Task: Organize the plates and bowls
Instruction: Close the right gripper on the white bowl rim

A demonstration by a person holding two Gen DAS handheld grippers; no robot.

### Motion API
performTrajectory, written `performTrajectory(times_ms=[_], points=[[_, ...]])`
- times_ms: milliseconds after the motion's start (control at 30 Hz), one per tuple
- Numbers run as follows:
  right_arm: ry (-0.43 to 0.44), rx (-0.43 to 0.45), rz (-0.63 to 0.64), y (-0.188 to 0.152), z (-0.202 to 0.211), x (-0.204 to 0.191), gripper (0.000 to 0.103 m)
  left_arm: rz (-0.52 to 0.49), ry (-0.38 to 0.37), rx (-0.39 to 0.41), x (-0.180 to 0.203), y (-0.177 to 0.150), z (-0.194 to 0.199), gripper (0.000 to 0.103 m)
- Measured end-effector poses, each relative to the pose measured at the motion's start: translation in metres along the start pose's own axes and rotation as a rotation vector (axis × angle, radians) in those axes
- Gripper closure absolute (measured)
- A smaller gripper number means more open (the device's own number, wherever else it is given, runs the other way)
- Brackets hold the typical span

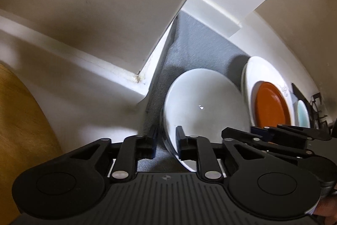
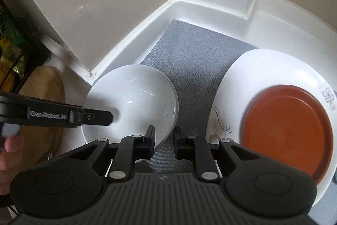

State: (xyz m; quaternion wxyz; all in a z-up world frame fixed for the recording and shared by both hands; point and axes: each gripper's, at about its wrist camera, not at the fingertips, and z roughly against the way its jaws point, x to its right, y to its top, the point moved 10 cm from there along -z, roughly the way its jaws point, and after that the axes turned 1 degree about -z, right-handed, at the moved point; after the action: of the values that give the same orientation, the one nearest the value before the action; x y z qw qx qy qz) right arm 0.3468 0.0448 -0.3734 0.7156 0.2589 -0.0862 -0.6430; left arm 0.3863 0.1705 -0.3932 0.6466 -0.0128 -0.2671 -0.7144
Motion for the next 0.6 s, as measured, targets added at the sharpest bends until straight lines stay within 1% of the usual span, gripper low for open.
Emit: performTrajectory(times_ms=[67, 100, 133, 167, 233, 400, 600], points=[[0.001, -0.001, -0.004, 0.000, -0.004, 0.001, 0.084, -0.003, 0.007, 0.004, 0.002, -0.001, -0.004, 0.078], [0.002, -0.001, -0.007, 0.000, -0.005, 0.001, 0.084, -0.012, 0.010, 0.008, 0.003, -0.001, -0.004, 0.080], [0.004, -0.001, -0.011, 0.000, -0.006, 0.002, 0.083, -0.021, 0.008, 0.010, 0.005, -0.001, -0.003, 0.084], [0.006, -0.001, -0.017, 0.000, -0.007, 0.002, 0.083, -0.028, 0.005, 0.009, 0.007, -0.002, -0.002, 0.085], [0.007, 0.001, -0.020, 0.000, -0.008, 0.002, 0.083, -0.045, 0.021, 0.007, 0.009, -0.002, -0.002, 0.085], [0.013, 0.001, -0.019, -0.001, -0.005, 0.002, 0.084, -0.036, 0.050, 0.011, 0.012, 0.000, 0.003, 0.085], [0.053, 0.044, -0.034, 0.006, 0.013, 0.004, 0.084, -0.056, 0.095, 0.035, 0.025, 0.003, 0.018, 0.085]])
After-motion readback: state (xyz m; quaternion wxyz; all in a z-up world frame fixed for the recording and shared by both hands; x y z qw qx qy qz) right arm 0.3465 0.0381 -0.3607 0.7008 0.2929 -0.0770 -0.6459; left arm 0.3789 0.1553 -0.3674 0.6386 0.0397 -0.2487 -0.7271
